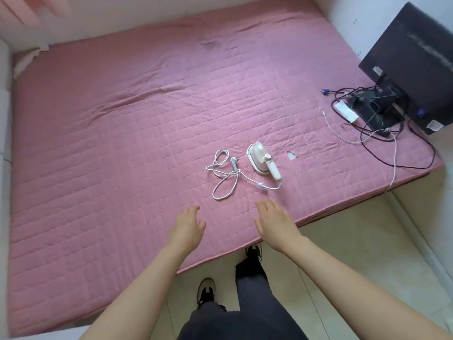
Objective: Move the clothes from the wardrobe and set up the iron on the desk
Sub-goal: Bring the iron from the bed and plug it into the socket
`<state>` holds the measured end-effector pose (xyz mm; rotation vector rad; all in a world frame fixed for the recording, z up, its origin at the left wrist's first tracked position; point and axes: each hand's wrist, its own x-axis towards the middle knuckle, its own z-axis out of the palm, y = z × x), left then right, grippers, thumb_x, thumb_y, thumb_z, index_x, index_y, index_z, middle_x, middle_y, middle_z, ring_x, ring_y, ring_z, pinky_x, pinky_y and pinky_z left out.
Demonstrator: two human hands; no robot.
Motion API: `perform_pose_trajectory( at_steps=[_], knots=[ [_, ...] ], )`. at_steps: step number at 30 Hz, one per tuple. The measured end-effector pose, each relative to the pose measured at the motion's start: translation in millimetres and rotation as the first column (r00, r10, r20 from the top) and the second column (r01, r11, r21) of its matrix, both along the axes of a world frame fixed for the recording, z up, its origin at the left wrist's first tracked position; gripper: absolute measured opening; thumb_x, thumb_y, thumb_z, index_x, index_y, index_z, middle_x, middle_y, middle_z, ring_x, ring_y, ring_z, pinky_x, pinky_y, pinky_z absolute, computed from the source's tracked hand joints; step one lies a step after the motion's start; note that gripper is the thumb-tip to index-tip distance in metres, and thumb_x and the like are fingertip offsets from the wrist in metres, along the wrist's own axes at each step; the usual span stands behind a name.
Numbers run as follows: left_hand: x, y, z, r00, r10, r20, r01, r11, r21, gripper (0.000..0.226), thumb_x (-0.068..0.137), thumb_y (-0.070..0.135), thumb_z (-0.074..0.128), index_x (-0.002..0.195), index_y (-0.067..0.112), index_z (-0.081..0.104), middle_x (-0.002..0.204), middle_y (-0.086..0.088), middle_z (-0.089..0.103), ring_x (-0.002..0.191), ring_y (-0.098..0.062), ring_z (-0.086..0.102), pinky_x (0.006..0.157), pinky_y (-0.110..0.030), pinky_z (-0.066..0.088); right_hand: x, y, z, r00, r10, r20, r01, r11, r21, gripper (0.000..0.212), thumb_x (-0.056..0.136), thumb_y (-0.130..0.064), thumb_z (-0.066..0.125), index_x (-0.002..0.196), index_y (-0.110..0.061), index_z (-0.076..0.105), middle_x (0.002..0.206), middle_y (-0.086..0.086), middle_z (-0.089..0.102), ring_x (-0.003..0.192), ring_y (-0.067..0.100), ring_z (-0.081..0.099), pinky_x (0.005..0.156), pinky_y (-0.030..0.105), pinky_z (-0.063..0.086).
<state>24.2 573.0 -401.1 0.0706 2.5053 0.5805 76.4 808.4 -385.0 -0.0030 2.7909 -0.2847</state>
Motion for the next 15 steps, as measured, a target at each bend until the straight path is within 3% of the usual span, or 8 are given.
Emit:
perform_pose_trajectory(
  at_steps=[4,8,15],
  knots=[
    [-29.0,30.2,-12.3,0.976,0.204,0.081,-0.208,0.977,0.046,0.047,0.094,0.016,0.046,0.140,0.009,0.041,0.144,-0.008,0.044,0.133,-0.023,0.039,0.108,-0.034,0.030,-45.0,37.6,-13.4,0.997,0.075,-0.002,-0.075,0.997,-0.025,0.036,0.089,-0.020,0.053,0.120,-0.002,0.053,0.116,0.015,0.057,0.118,0.035,0.047,0.099,0.041,0.040],
    [-53.2,53.8,-32.2,0.931,0.337,0.139,-0.346,0.937,0.049,0.045,0.094,0.017,0.047,0.138,0.007,0.043,0.142,-0.010,0.047,0.129,-0.026,0.044,0.106,-0.036,0.034,-83.1,64.4,-37.2,0.989,0.147,0.028,-0.146,0.989,-0.027,0.026,0.085,-0.019,0.055,0.106,-0.004,0.057,0.102,0.014,0.059,0.102,0.035,0.054,0.088,0.041,0.045],
    [-97.5,79.1,-88.3,0.853,0.467,0.234,-0.492,0.868,0.061,0.043,0.094,0.022,0.047,0.136,0.011,0.046,0.140,-0.007,0.049,0.124,-0.025,0.047,0.103,-0.035,0.038,-138.3,74.2,-99.5,0.965,0.243,0.102,-0.237,0.969,-0.067,0.033,0.092,-0.022,0.044,0.120,-0.005,0.051,0.115,0.013,0.055,0.111,0.033,0.048,0.094,0.038,0.039]
  ],
)
